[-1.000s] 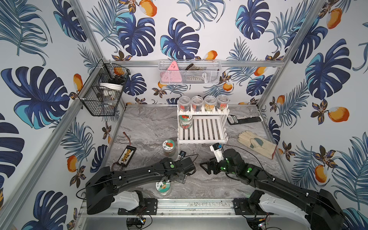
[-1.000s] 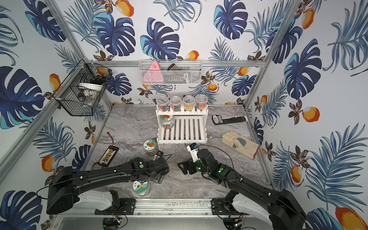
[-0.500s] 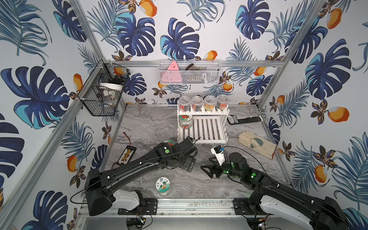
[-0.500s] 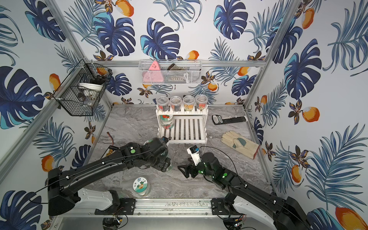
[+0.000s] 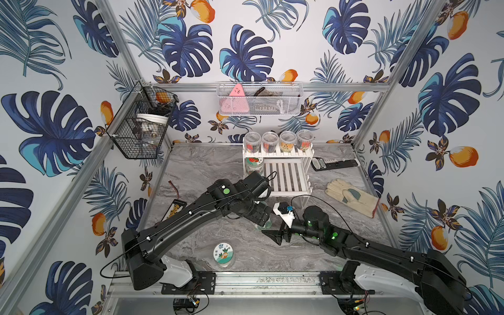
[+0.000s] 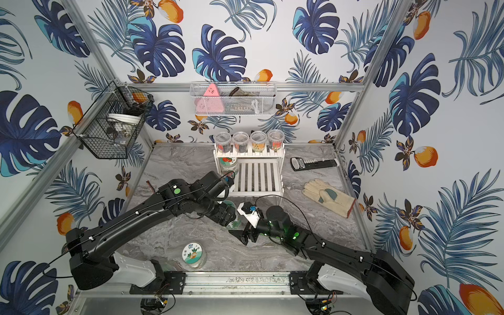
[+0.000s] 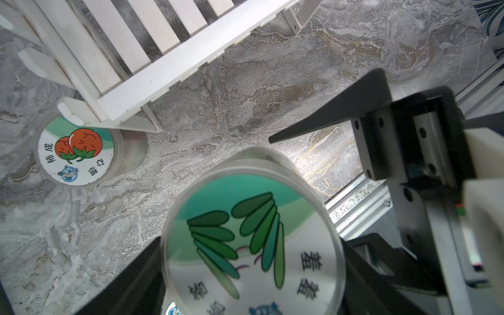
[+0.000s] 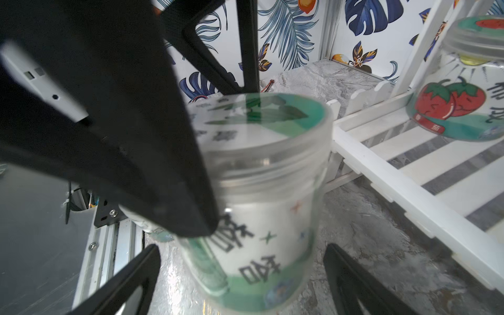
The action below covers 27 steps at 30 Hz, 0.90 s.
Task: Place the seed container on the shelf
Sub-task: Pick up the seed jar at the center of the board.
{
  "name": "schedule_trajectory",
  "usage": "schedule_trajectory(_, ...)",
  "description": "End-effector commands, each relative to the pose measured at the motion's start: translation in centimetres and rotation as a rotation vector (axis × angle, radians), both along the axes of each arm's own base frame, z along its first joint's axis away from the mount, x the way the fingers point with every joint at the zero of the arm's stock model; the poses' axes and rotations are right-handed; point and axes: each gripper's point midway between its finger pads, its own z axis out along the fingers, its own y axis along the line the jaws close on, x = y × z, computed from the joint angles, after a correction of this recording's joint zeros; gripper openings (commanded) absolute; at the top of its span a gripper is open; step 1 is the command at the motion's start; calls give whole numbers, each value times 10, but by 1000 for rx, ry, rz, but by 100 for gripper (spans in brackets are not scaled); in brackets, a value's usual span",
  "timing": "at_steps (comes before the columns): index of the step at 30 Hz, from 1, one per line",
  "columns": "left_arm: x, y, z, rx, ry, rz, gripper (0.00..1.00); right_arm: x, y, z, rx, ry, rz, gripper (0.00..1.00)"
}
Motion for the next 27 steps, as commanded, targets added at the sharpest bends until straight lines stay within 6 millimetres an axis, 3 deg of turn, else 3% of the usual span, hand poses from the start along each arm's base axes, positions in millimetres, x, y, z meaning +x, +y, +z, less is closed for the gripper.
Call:
schedule_trajectory(1,-2,0,6,-19,-13,-21,73,5,7,22,93,-53,-6,97)
schedule_trajectory(8,-6,-3,6,-43,-4,-40,72,6,15,27,141,-37,11,96)
schedule_trajectory(20,-9,-9,9,-62,2,-75,72,9,29,20,140,-9,43,98)
schedule_trajectory(27,-8,-8,10,-59,-6,-72,75,9,28,16,140,6,42,88)
